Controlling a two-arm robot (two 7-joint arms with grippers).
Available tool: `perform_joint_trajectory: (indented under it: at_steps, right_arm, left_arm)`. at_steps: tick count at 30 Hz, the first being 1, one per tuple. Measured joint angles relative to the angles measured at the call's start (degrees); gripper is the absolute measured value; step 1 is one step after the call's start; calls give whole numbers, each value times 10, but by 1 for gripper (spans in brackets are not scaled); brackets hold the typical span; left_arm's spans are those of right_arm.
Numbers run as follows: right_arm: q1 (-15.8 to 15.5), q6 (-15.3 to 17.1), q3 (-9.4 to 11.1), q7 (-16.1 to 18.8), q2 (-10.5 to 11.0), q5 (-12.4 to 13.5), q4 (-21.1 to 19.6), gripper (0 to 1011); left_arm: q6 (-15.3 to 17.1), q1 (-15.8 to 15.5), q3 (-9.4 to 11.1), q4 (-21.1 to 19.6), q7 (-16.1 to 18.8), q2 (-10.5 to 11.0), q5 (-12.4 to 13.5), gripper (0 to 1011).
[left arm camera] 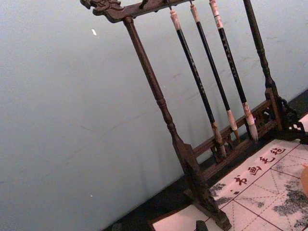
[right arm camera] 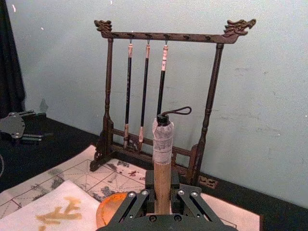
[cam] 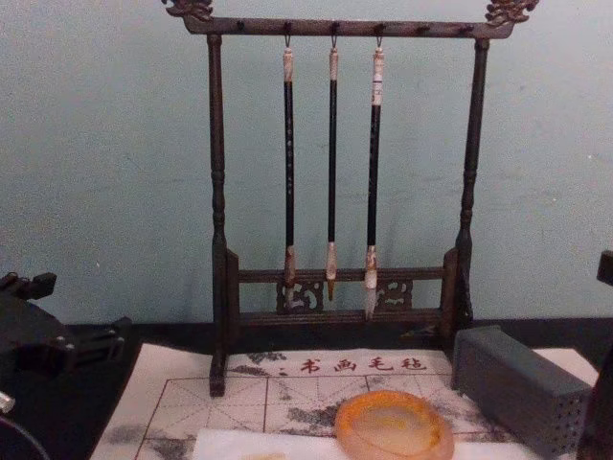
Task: Pick up the brush from the inkstone, write on the paper, then place the brush back to its original position.
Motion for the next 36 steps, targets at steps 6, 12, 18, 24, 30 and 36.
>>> perform_joint_trajectory:
  at_steps: [6, 12, 18, 24, 30, 36]
  right_arm:
    - [-11, 2, 8, 10, -2, -3, -9, 200]
    - [-24, 3, 16, 19, 0, -7, -18, 200]
    - [-38, 3, 25, 28, 4, -14, -28, 200]
    - [-53, 4, 34, 37, 6, -20, -39, 200]
    - [-66, 4, 43, 46, 6, -25, -48, 200]
    - [-78, 4, 52, 53, 5, -31, -58, 200]
  left_arm:
    - [0, 0, 0, 0, 0, 0, 0, 1001]
    - [0, 0, 0, 0, 0, 0, 0, 1001]
    - [0, 0, 0, 0, 0, 0, 0, 1001]
    - [0, 0, 0, 0, 0, 0, 0, 1001]
    - [0, 0, 0, 0, 0, 0, 0, 1001]
    - [0, 0, 0, 0, 0, 0, 0, 1001]
